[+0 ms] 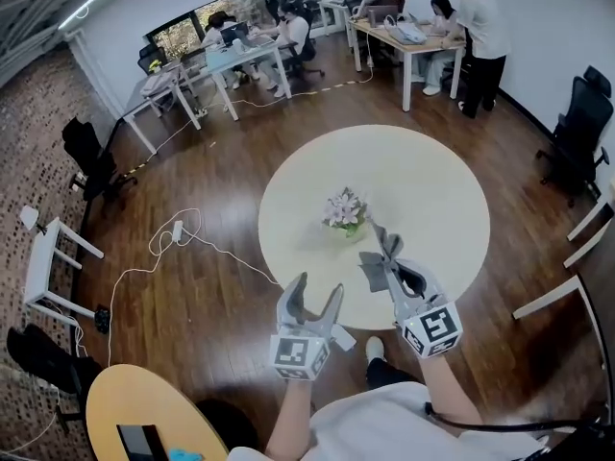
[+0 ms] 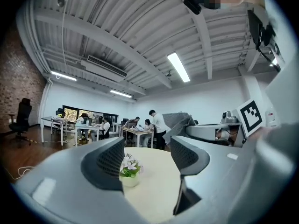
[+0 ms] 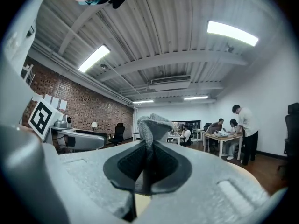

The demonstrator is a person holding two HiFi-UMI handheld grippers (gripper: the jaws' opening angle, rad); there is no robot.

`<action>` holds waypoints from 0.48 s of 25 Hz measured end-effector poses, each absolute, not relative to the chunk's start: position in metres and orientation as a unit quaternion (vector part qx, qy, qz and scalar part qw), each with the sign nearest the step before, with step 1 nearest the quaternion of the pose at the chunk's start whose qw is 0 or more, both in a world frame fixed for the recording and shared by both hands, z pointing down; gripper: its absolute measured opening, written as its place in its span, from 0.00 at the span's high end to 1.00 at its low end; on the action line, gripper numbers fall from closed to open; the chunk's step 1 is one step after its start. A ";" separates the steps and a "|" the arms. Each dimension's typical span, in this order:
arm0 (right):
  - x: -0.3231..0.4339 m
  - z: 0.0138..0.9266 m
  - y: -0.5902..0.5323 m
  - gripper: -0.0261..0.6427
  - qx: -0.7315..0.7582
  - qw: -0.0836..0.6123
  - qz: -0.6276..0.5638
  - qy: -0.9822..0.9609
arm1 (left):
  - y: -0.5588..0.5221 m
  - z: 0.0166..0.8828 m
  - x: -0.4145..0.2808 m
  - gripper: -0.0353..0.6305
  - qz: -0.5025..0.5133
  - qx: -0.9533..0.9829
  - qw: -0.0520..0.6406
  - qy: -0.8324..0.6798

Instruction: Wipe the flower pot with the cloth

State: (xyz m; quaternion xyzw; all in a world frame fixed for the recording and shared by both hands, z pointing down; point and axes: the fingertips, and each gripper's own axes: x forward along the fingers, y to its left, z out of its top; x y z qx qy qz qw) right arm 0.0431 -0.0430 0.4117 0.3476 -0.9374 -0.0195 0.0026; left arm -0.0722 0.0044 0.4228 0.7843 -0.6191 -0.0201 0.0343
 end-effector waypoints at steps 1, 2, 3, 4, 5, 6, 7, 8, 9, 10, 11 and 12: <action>0.043 0.413 -0.064 0.95 0.348 0.002 -0.015 -0.937 | -0.015 0.429 -0.074 0.47 -0.009 0.783 0.040 -0.621; 0.044 0.416 -0.084 0.95 0.348 0.004 -0.008 -0.937 | -0.032 0.438 -0.076 0.47 0.003 0.781 0.048 -0.623; 0.045 0.422 -0.102 0.95 0.348 0.007 -0.002 -0.937 | -0.047 0.449 -0.078 0.46 0.014 0.778 0.057 -0.625; 0.046 0.429 -0.117 0.95 0.349 0.012 0.004 -0.937 | -0.061 0.461 -0.082 0.46 0.025 0.776 0.068 -0.627; 0.047 0.437 -0.132 0.95 0.350 0.016 0.011 -0.936 | -0.073 0.474 -0.085 0.45 0.035 0.774 0.080 -0.628; 0.049 0.445 -0.146 0.95 0.353 0.021 0.019 -0.935 | -0.085 0.488 -0.087 0.44 0.045 0.772 0.093 -0.627; 0.051 0.453 -0.159 0.95 0.357 0.028 0.028 -0.933 | -0.096 0.502 -0.090 0.43 0.056 0.771 0.106 -0.626; 0.053 0.464 -0.170 0.95 0.361 0.036 0.038 -0.931 | -0.106 0.516 -0.092 0.42 0.067 0.770 0.120 -0.623; 0.054 0.475 -0.180 0.95 0.365 0.045 0.047 -0.929 | -0.116 0.532 -0.095 0.40 0.079 0.770 0.133 -0.619; 0.054 0.486 -0.188 0.95 0.367 0.055 0.055 -0.927 | -0.125 0.548 -0.098 0.39 0.092 0.769 0.146 -0.615; 0.054 0.497 -0.194 0.95 0.370 0.064 0.062 -0.925 | -0.133 0.565 -0.102 0.37 0.105 0.768 0.158 -0.611; 0.054 0.508 -0.199 0.95 0.372 0.074 0.068 -0.923 | -0.141 0.582 -0.106 0.37 0.116 0.767 0.171 -0.607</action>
